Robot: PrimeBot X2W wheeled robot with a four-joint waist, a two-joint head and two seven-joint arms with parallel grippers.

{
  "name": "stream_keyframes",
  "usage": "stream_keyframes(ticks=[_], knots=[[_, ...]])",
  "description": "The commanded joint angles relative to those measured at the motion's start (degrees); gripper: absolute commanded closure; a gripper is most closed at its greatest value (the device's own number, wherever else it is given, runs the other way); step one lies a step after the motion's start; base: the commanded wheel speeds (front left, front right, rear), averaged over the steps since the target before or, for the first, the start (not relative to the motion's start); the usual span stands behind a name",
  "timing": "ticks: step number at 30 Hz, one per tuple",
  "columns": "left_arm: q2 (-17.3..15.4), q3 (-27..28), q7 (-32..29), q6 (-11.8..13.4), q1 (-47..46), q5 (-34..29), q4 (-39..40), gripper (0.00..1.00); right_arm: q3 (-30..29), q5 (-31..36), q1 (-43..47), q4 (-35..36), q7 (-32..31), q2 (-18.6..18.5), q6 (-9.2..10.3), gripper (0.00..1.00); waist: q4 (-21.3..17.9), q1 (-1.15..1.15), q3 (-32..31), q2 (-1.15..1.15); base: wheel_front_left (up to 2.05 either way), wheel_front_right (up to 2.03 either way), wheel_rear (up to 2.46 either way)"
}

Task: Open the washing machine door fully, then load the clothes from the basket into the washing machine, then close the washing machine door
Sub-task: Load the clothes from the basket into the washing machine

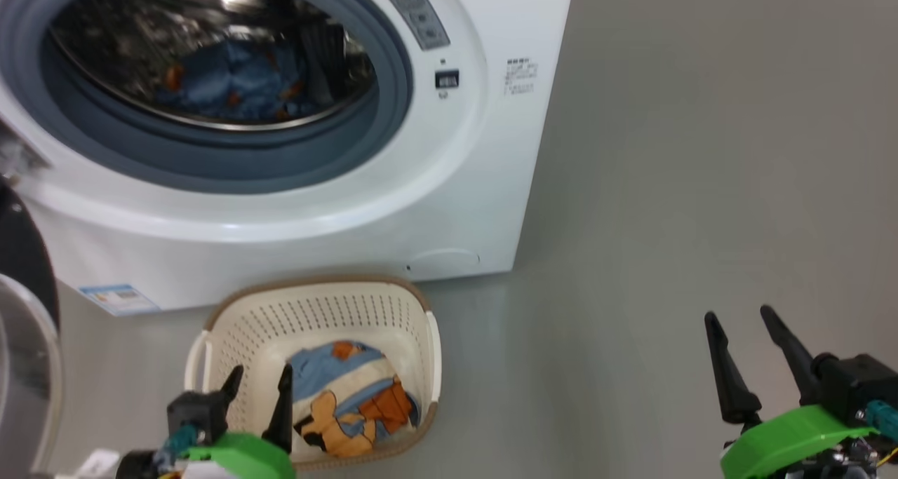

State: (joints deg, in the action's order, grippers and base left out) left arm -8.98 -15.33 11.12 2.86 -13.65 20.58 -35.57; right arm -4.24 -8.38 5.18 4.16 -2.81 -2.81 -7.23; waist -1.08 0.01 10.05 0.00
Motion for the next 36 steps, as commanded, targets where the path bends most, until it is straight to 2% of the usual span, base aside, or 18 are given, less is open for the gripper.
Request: stream_keyframes(ticks=[1,14,20,31,36], knots=[[-0.8,1.6,0.3,-0.1,-2.2,0.0,0.4,0.00,1.0,1.2,-2.1,1.9,0.0,-1.1,-0.25,0.00,-1.0,-0.01,3.9,0.00,0.00,0.00,0.00],[1.6,1.7,0.4,-5.7,-21.6,2.7,-25.4,0.00,1.2,2.6,-6.9,5.1,0.6,-1.4,-0.25,0.00,-3.8,-0.01,17.8,0.00,0.00,0.00,0.00],[2.1,1.9,-3.7,-8.2,-28.6,4.7,-33.3,0.00,1.6,2.6,-9.0,6.3,1.0,-1.1,-0.25,0.00,-4.9,-0.01,24.3,0.00,0.00,0.00,0.00],[0.7,2.7,-11.7,-9.5,-37.1,7.5,-37.4,0.00,2.6,2.5,-13.1,8.2,2.6,-0.4,-0.25,0.00,-6.7,-0.01,35.6,0.00,0.00,0.00,0.00],[-0.2,3.5,-15.1,-8.6,-38.5,8.8,-38.0,0.00,2.9,2.3,-13.8,8.8,2.9,-0.2,-0.25,0.00,-7.1,-0.01,38.6,0.00,0.00,0.00,0.00]])
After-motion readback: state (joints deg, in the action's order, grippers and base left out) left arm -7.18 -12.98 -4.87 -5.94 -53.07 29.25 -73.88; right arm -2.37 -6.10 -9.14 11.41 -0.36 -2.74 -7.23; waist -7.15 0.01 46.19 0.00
